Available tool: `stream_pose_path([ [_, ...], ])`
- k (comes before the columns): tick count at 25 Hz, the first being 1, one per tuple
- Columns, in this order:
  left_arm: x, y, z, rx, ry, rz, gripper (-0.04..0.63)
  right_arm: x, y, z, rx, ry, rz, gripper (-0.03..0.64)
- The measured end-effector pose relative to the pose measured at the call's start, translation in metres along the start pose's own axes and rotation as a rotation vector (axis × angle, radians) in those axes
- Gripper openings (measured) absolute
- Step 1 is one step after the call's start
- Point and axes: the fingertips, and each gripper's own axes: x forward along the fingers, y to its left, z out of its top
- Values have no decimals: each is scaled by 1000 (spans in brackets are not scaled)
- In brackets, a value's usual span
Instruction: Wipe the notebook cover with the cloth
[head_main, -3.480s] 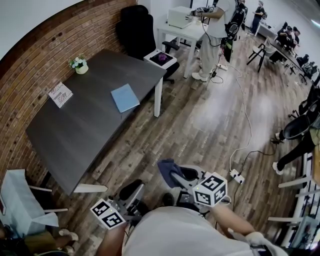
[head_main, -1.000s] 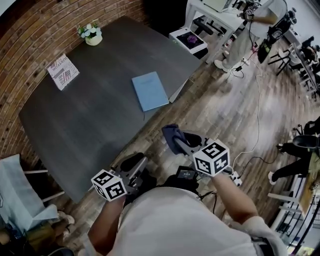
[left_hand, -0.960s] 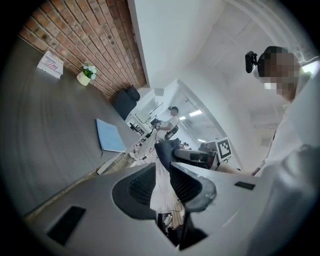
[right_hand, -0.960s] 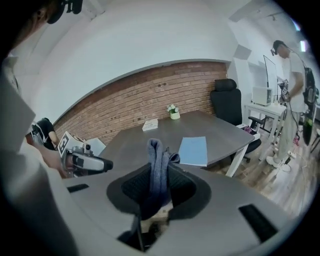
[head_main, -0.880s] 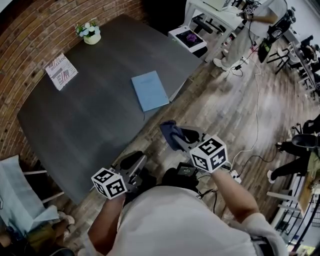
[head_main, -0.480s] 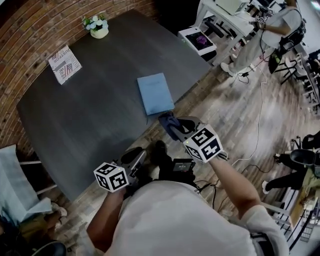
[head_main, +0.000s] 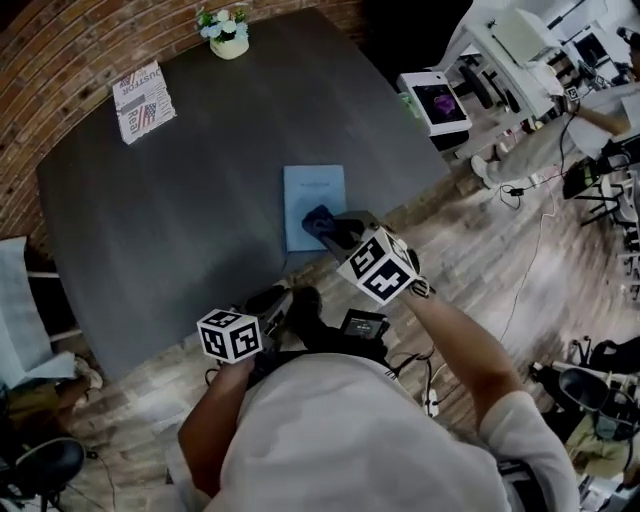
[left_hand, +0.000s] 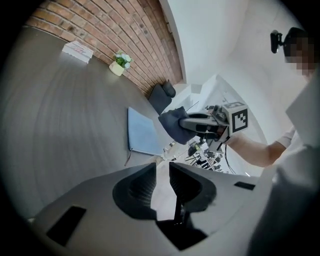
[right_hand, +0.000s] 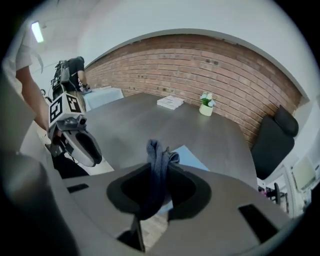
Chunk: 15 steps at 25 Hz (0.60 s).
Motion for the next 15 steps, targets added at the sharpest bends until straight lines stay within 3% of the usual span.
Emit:
stream_pose_path([
  [6, 33, 27, 6, -13, 20, 128, 80, 46, -29, 4, -234, 69, 24, 94],
  [10, 47, 40, 0, -61, 61, 146, 71, 79, -41, 8, -365, 108, -22, 94],
  [15, 61, 47, 4, -79, 103, 162, 56, 108, -59, 25, -432, 103, -90, 94],
])
